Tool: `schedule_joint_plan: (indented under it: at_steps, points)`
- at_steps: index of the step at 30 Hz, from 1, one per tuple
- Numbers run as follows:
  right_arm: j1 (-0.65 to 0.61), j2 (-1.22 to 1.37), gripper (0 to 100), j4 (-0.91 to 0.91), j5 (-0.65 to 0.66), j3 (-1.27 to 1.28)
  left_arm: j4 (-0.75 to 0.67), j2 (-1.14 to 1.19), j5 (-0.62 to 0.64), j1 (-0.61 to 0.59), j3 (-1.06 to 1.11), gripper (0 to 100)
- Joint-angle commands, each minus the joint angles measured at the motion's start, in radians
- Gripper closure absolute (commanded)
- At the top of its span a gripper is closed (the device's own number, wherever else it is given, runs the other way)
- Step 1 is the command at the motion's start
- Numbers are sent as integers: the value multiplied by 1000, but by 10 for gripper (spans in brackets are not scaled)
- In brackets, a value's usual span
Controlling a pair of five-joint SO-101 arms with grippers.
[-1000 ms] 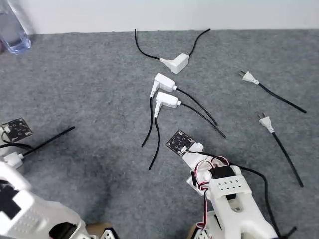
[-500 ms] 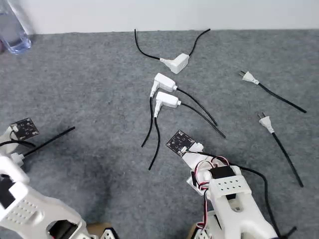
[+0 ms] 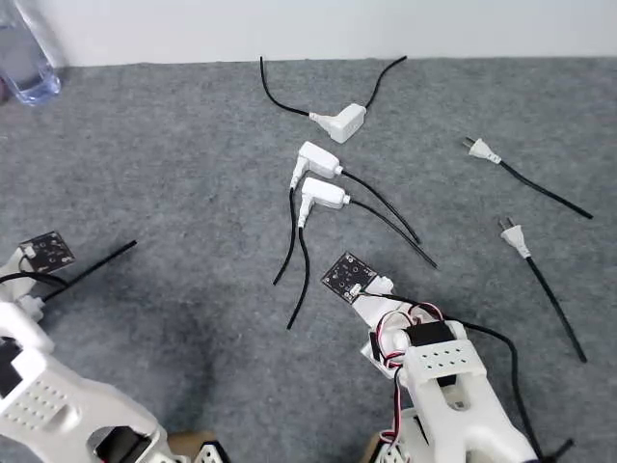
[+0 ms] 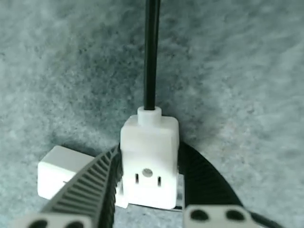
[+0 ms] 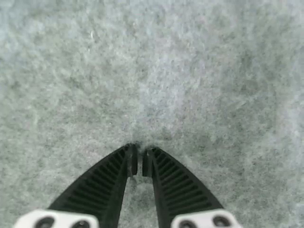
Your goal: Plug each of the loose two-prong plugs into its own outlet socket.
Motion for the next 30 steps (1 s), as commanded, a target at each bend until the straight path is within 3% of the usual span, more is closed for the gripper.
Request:
schedule_joint_plan:
  at_steps: [1, 10, 17, 20, 24, 30]
  points:
    - [-5, -12, 990, -33, 6, 2, -14, 29, 8, -17, -2, 984]
    - [-5, -12, 990, -33, 6, 2, 381, -313, 8, 161, -1, 985]
    - [-5, -12, 990, -33, 5, 2, 595, -483, 8, 318, 1, 985]
    - [15, -13, 990, -54, -63, -5, 680, -516, 8, 419, 5, 985]
    - [185, -13, 991, -147, -183, -32, 733, -519, 25, 563, 13, 985]
    - [355, -13, 991, -194, -333, -72, 730, -520, 204, 829, 74, 986]
